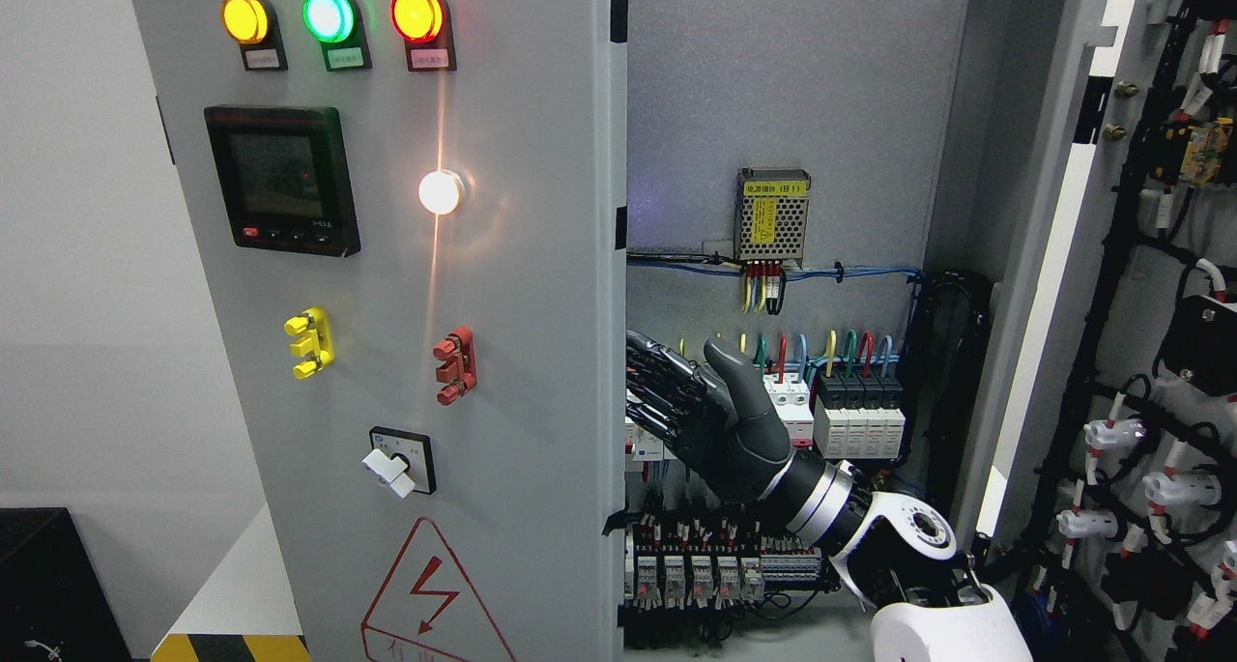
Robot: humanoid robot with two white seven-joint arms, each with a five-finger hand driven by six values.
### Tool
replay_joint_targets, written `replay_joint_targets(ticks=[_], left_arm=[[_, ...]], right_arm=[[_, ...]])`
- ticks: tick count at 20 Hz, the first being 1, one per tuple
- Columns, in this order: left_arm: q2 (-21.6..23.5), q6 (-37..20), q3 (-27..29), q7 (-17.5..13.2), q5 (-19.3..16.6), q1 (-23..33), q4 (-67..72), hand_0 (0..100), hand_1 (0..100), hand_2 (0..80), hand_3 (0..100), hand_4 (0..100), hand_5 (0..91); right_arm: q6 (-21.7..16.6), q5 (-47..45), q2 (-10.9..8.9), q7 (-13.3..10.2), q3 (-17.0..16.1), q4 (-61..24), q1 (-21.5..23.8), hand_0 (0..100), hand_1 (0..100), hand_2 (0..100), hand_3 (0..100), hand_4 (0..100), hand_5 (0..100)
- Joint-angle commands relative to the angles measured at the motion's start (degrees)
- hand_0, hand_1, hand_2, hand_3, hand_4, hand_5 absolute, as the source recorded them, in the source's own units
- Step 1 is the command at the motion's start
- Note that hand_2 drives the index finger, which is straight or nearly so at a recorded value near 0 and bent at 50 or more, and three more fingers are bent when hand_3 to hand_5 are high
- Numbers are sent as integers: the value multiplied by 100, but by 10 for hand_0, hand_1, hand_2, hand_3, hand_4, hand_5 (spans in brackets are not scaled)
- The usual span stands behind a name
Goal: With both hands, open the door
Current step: 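Swing the lit door outward with the right hand, away from the cabinet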
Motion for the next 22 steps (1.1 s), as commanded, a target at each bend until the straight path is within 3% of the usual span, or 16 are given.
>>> replay_joint_targets(ticks=[1,5,8,11,22], left_arm=[[0,-2,0,-2,-9,176,0,0,0,0,0,0,0],[0,-2,0,-2,0,176,0,0,0,0,0,0,0],[0,-2,0,-2,0,176,0,0,0,0,0,0,0],[0,-2,0,-2,0,176,0,0,0,0,0,0,0],[0,-2,0,-2,0,176,9,0,0,0,0,0,0]], right_arm=[[-5,-6,-19,-11,61,-31,59,192,0,0,0,0,0],[3,-32,-45,7,166,-303,208,192,0,0,0,0,0],[-5,-32,-81,7,526,-522,419,192,0,0,0,0,0],[-5,-32,-186,7,729,-821,735,192,0,0,0,0,0],[3,-32,-204,-2,1397,-1639,1333,192,0,0,0,0,0]])
